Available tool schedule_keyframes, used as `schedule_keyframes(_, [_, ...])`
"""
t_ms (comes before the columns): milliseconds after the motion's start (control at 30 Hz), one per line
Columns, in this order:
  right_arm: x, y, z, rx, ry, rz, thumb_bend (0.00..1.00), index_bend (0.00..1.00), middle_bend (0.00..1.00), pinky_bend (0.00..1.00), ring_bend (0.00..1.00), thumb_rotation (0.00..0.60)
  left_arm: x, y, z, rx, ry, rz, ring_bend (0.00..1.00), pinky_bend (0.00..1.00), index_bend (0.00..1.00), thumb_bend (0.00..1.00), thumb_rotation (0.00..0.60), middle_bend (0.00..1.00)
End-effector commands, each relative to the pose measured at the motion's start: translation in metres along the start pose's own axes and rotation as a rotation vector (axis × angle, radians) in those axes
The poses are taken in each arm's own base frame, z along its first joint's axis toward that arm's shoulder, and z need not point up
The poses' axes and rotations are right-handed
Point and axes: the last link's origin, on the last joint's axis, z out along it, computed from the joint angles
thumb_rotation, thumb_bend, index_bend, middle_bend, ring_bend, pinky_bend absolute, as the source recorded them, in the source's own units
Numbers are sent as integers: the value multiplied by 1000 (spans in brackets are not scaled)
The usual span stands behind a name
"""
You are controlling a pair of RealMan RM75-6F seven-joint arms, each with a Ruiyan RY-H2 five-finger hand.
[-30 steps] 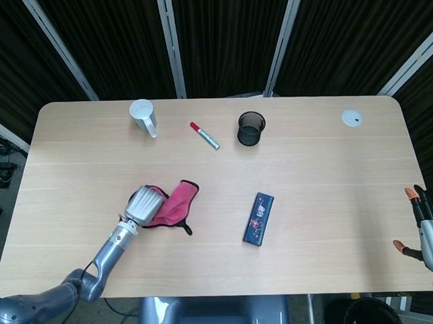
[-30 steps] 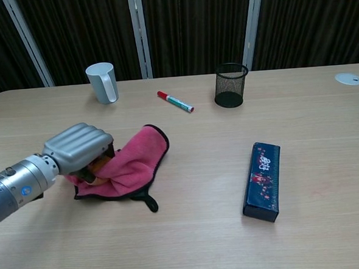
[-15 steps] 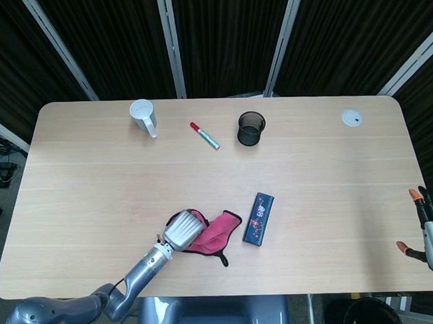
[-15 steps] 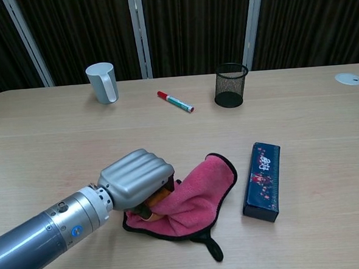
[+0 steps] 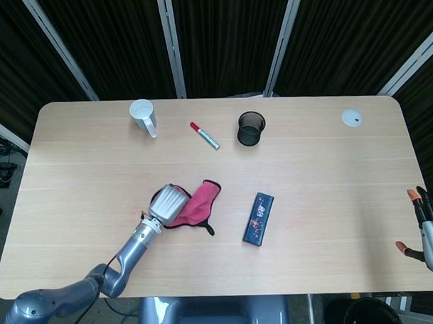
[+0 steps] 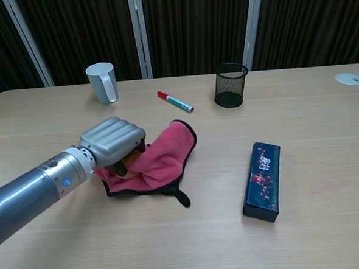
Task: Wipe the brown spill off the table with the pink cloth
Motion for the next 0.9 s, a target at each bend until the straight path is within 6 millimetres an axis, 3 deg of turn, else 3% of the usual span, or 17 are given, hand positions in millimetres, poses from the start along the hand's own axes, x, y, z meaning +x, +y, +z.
schedule_keyframes(33, [-1, 0, 0, -1, -5, -3, 0, 27, 0, 0, 0, 600, 2, -33, 1, 76, -3, 0, 629, 575, 908, 465, 600, 709])
schedule_keyframes(233, [-3, -2, 0, 2, -10, -11, 0, 27, 0, 0, 0, 600, 11, -85, -10, 209, 30, -26, 629, 575, 907, 466, 600, 709])
schedule_keyframes(467, [-3, -6, -2, 19, -7, -14, 0, 27, 0, 0, 0, 600, 42, -132, -25, 300, 106, 9, 629, 575, 907, 464, 600, 709])
schedule_keyframes(633, [-2, -8, -3, 26, -5, -12, 0, 27, 0, 0, 0, 600, 44, -144, -36, 347, 95, 3, 629, 575, 907, 459, 600, 706])
schedule_keyframes(767, [-2, -12, -6, 44, -11, -11, 0, 27, 0, 0, 0, 600, 33, -146, -52, 373, 40, 13, 618, 568, 890, 436, 600, 687])
schedule_keyframes(867, [-2, -15, -6, 53, -8, -12, 0, 27, 0, 0, 0, 600, 27, -147, -58, 374, 12, 20, 507, 506, 728, 249, 600, 532])
schedule_keyframes(900, [-2, -16, -7, 55, -7, -12, 0, 27, 0, 0, 0, 600, 25, -147, -60, 374, 0, 12, 409, 435, 605, 152, 600, 411])
